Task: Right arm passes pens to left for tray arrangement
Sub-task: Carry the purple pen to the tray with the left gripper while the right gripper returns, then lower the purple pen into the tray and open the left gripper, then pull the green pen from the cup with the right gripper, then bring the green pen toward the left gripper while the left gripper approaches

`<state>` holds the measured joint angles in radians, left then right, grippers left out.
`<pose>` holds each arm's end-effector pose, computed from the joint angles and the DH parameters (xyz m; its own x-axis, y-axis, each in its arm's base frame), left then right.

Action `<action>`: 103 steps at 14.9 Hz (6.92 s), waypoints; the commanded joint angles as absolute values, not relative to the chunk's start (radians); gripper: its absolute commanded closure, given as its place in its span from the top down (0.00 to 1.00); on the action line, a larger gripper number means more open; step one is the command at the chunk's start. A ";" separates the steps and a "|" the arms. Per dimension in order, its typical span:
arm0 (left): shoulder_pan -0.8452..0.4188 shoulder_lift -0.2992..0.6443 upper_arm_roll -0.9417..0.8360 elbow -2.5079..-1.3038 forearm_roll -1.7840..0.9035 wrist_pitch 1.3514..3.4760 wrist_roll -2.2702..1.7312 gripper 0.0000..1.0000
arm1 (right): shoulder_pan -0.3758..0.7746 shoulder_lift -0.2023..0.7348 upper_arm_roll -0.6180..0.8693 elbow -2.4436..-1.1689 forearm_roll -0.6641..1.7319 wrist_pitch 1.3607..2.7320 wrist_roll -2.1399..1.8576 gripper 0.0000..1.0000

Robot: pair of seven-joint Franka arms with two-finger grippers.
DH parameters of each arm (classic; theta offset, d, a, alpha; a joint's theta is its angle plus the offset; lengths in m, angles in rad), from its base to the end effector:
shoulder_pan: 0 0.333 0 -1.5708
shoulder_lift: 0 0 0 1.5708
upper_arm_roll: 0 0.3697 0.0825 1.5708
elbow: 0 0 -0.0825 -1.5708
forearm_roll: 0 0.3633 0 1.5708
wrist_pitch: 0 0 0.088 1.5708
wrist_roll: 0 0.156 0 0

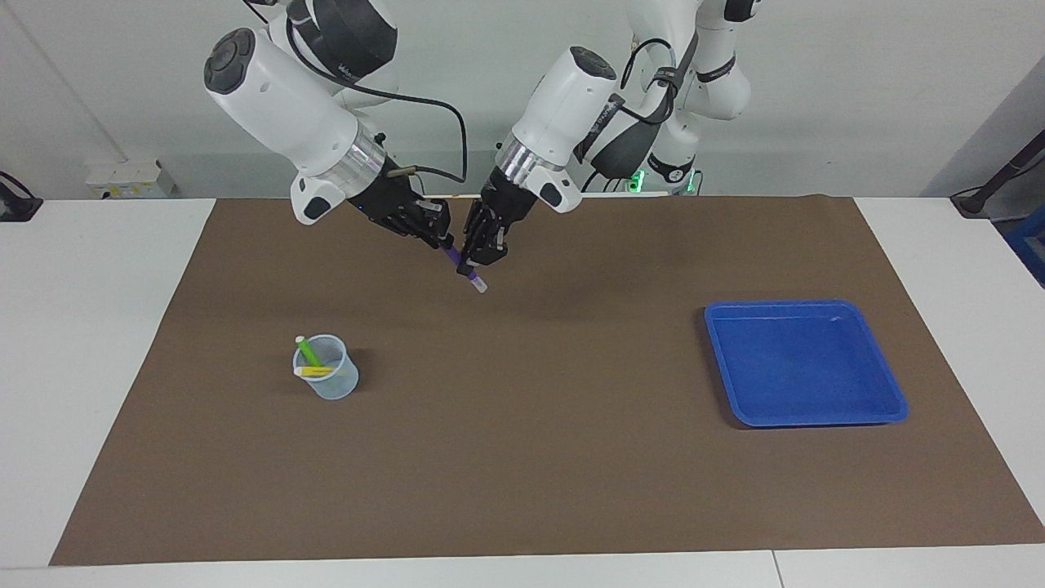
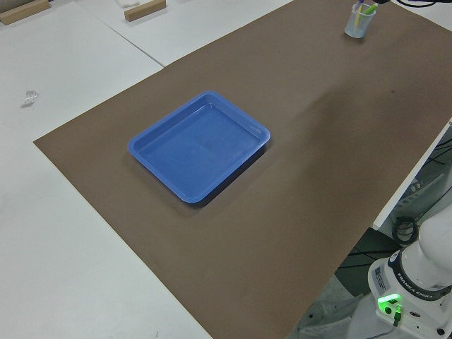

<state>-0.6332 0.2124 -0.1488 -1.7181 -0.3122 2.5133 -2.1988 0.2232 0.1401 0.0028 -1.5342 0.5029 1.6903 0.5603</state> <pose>0.4892 -0.4821 0.5471 0.0215 0.8316 -0.5550 0.9665 0.1247 0.2243 0.5648 0.2012 0.5953 0.9136 -0.3176 -0.2539 -0.3988 -0.8218 -0.4071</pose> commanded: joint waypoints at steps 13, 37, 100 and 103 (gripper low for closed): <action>-0.453 0.169 -0.138 -1.704 -0.184 2.143 -1.469 0.00 | 0.055 0.126 -0.005 -1.588 0.206 1.681 -0.024 0.79; 0.233 0.187 -0.133 -1.769 -0.034 2.063 0.159 0.00 | -0.041 0.192 -0.005 -1.902 0.094 2.115 -0.348 0.52; -0.297 0.132 -0.232 -1.781 -0.353 2.175 -1.705 1.00 | 0.192 0.043 0.008 -1.651 0.597 1.684 0.518 0.06; -0.354 0.140 -0.232 -1.770 -0.417 2.232 -1.823 1.00 | 0.222 0.049 0.008 -1.652 0.604 1.706 0.569 0.06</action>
<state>-0.3217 0.1321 -0.2436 -1.7748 -0.3712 2.1983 -1.7487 0.2046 0.0828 0.0085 -1.6086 0.5713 1.6734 0.5280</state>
